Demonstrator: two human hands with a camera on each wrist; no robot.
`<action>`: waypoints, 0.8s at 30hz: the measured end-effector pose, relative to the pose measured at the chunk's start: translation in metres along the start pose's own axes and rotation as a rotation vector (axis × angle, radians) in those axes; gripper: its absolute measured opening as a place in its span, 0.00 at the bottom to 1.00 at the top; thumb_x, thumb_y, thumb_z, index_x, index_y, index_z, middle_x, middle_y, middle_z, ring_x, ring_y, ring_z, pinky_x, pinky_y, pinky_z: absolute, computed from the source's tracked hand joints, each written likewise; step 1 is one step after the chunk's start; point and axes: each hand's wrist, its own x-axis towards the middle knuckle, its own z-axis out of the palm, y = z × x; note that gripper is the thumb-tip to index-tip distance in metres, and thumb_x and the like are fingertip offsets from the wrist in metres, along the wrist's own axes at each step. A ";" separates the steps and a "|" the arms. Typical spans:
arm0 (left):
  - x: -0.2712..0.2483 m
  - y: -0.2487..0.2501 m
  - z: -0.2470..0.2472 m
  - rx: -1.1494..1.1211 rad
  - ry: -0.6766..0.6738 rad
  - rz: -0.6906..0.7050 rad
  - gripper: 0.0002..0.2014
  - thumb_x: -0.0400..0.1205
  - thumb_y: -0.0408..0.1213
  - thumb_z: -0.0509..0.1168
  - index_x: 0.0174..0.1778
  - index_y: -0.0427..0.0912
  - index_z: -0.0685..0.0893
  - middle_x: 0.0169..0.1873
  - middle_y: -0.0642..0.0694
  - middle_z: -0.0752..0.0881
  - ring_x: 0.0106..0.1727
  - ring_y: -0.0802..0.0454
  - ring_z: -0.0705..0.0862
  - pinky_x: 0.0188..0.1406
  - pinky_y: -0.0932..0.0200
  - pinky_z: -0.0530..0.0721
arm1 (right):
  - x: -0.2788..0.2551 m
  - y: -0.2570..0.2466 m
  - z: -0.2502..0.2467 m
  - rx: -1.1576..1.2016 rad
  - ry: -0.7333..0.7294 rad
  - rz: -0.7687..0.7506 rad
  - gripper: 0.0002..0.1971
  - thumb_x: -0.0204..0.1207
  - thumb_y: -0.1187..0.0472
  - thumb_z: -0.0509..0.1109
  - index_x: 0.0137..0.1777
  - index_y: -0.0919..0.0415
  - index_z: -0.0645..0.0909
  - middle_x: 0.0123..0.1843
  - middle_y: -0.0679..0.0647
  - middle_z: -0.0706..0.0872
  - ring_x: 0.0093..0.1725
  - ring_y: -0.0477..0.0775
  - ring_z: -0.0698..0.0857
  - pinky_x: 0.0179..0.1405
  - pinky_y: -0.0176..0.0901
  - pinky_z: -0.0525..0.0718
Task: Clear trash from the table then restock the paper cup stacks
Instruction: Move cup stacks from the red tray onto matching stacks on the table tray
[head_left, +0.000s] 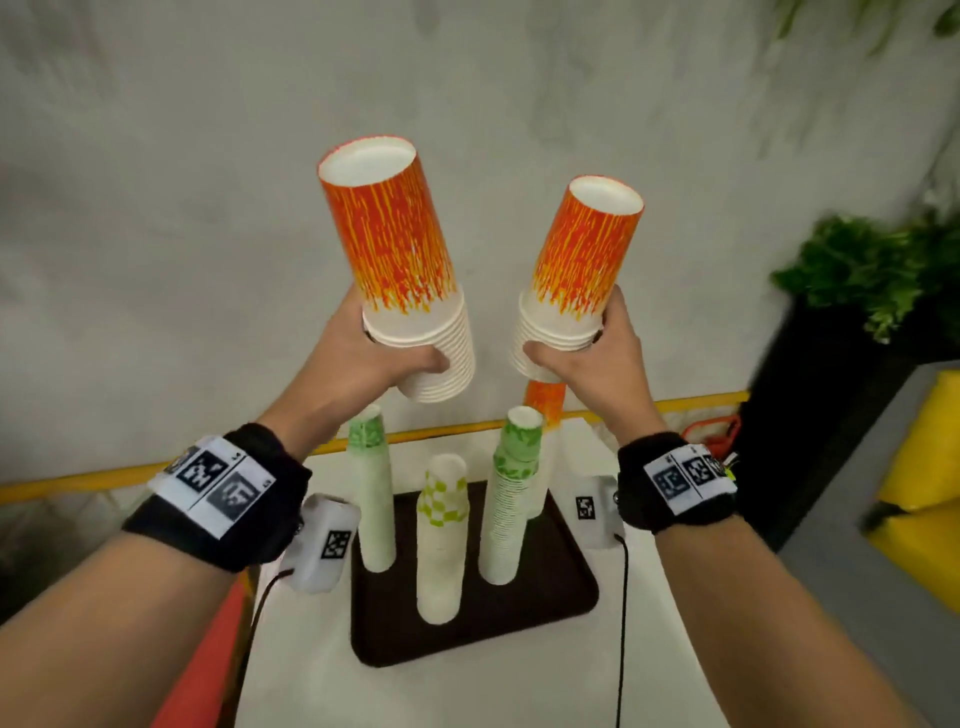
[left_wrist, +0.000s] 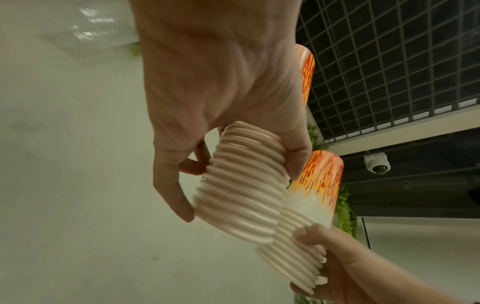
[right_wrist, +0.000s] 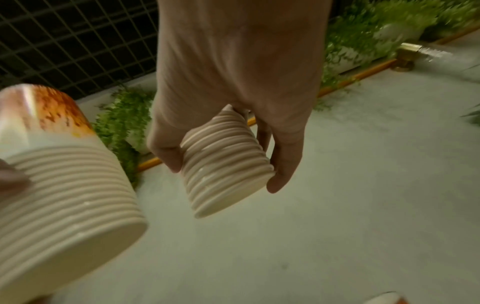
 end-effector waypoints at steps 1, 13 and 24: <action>0.007 0.005 0.013 0.004 0.001 0.007 0.34 0.70 0.26 0.82 0.71 0.47 0.81 0.57 0.54 0.92 0.56 0.62 0.91 0.50 0.58 0.87 | 0.010 0.011 -0.010 -0.009 0.014 0.002 0.38 0.56 0.57 0.87 0.65 0.44 0.74 0.57 0.38 0.88 0.56 0.40 0.88 0.57 0.42 0.86; 0.068 0.007 0.117 0.060 0.099 -0.056 0.37 0.68 0.31 0.83 0.73 0.49 0.79 0.60 0.54 0.91 0.59 0.57 0.91 0.51 0.53 0.87 | 0.079 0.161 -0.011 0.012 -0.158 0.162 0.37 0.57 0.60 0.88 0.63 0.45 0.73 0.57 0.46 0.86 0.55 0.50 0.86 0.57 0.46 0.85; 0.077 -0.005 0.143 0.117 0.130 -0.092 0.40 0.66 0.34 0.85 0.73 0.54 0.76 0.60 0.55 0.90 0.60 0.58 0.90 0.56 0.48 0.89 | 0.075 0.237 0.016 -0.144 -0.400 0.332 0.41 0.56 0.59 0.89 0.69 0.57 0.72 0.62 0.54 0.86 0.59 0.56 0.85 0.57 0.47 0.82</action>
